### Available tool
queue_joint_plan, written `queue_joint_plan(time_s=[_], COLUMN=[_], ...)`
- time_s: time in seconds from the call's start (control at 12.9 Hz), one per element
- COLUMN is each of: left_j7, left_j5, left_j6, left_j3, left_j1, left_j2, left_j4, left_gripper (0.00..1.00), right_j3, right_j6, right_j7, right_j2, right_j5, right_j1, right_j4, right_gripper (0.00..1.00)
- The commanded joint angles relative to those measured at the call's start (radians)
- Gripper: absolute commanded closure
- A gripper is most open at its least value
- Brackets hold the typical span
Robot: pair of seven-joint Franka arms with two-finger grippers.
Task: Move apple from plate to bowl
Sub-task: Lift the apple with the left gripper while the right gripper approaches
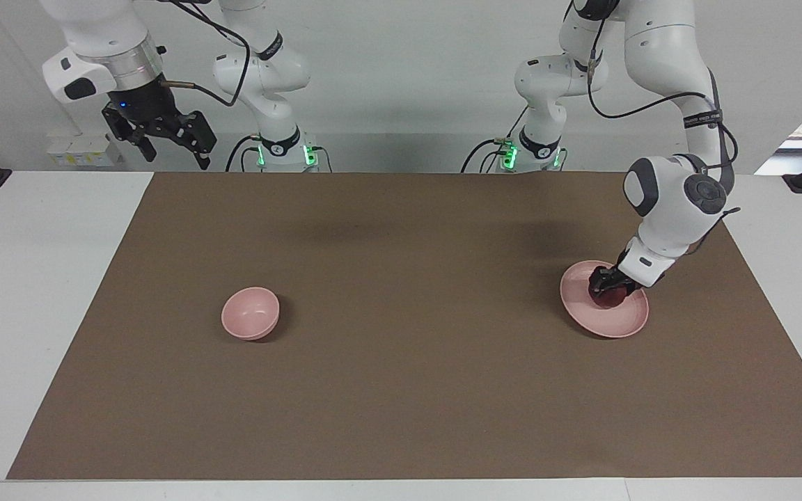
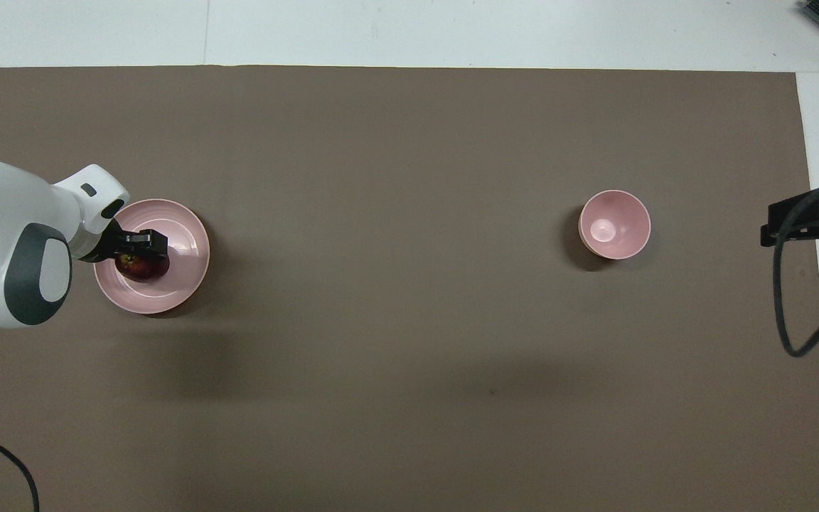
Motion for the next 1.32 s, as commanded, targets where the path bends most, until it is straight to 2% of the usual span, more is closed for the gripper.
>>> queue_joint_plan(time_s=[0.0, 0.31, 0.54, 0.93, 1.24], left_j7=[-0.016, -0.106, -0.207, -0.457, -0.549], left_j5=[-0.093, -0.235, -0.350, -0.595, -0.816], left_j6=[-0.011, -0.226, -0.336, -0.396, -0.430], left_j3=[0.000, 0.000, -0.002, -0.034, -0.054], left_j1=[-0.002, 0.001, -0.011, -0.039, -0.076], left_j2=[0.006, 0.060, 0.069, 0.068, 0.063], left_j4=[0.021, 0.215, 0.290, 0.290, 0.279], left_gripper=[1.00, 1.00, 1.00, 1.00, 1.00], right_j3=[0.004, 0.004, 0.004, 0.004, -0.002], right_j6=[-0.004, -0.004, -0.004, -0.003, -0.006], right_j7=[0.007, 0.007, 0.007, 0.009, 0.013], right_j2=[-0.017, -0.018, -0.017, -0.017, -0.027], right_j5=[0.002, 0.002, 0.002, 0.002, 0.011], right_j1=[-0.008, -0.008, -0.008, -0.008, -0.023], right_j4=[-0.016, -0.016, -0.016, -0.016, -0.018], right_gripper=[0.00, 0.00, 0.00, 0.00, 0.00])
